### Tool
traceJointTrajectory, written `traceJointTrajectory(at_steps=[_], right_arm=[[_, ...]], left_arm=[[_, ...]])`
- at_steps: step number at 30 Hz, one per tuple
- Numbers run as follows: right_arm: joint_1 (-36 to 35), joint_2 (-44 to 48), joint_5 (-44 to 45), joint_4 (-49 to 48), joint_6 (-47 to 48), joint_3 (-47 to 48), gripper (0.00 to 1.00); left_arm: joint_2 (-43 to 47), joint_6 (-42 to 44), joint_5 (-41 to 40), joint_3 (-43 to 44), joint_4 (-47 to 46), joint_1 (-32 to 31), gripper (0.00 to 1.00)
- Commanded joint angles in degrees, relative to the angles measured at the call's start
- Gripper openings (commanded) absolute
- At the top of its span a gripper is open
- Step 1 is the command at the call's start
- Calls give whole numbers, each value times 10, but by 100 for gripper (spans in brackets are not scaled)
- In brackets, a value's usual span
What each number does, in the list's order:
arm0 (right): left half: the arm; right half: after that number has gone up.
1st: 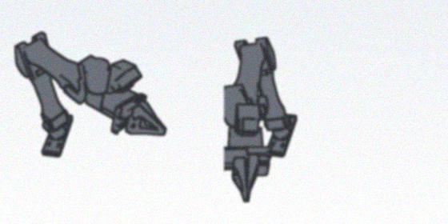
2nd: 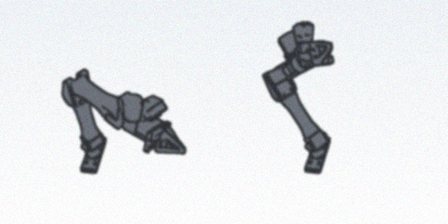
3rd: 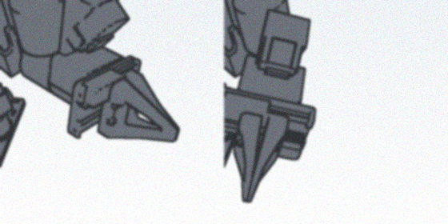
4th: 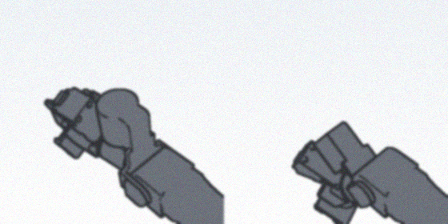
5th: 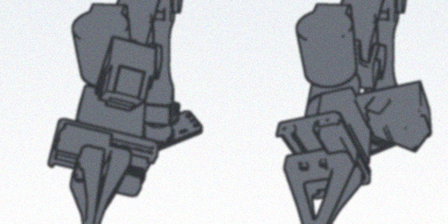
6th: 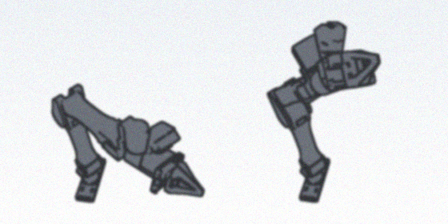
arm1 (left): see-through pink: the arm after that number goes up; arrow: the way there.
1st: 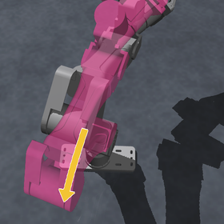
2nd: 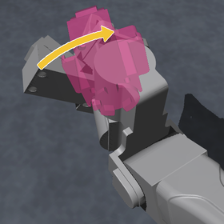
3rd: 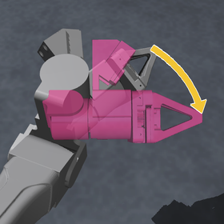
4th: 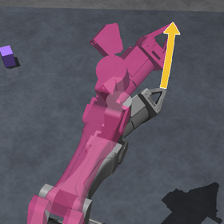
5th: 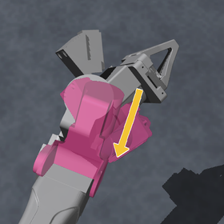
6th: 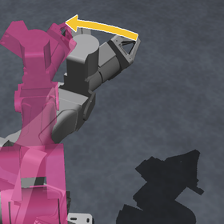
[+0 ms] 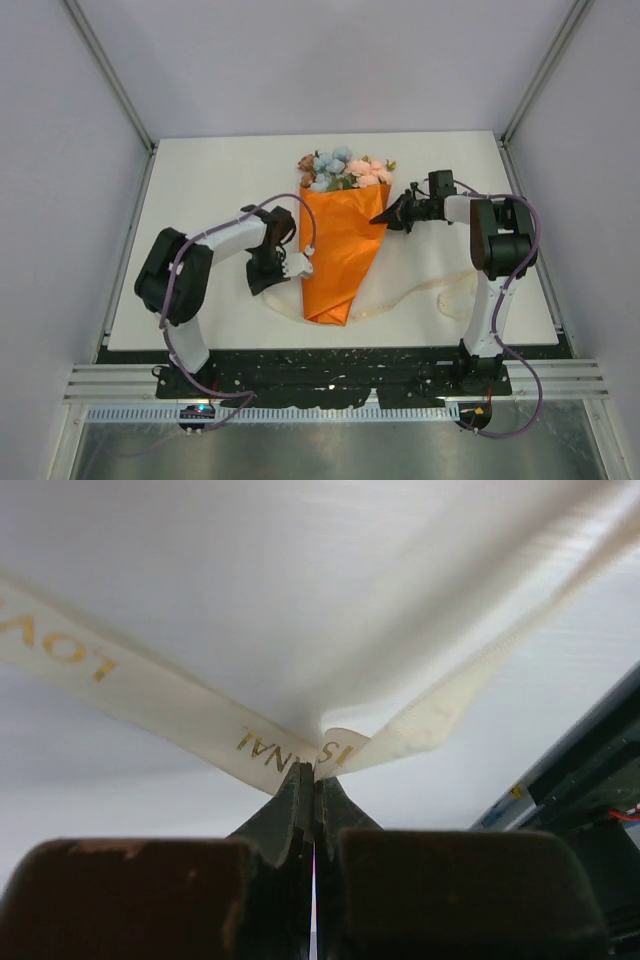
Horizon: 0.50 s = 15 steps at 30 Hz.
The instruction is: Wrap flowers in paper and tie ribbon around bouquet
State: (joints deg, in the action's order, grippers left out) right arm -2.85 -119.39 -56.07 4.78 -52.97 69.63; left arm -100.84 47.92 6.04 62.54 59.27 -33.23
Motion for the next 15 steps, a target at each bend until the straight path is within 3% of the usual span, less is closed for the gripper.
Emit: traceJointTrajectory(at_steps=[1, 6, 9, 12, 15], right_arm=[[7, -7, -24, 119, 109, 39, 5], [16, -20, -23, 173, 142, 58, 5], [18, -25, -20, 168, 140, 62, 5], [19, -29, -18, 159, 134, 65, 5], [19, -30, -11, 144, 136, 68, 6]], left_arm=[[-65, -81, 19, 129, 68, 81, 0], [-130, -152, 21, 221, 98, 140, 0], [-118, -137, 58, 213, 99, 145, 0], [-51, -129, 134, 158, 54, 163, 19], [24, -181, 238, 134, -21, 212, 48]])
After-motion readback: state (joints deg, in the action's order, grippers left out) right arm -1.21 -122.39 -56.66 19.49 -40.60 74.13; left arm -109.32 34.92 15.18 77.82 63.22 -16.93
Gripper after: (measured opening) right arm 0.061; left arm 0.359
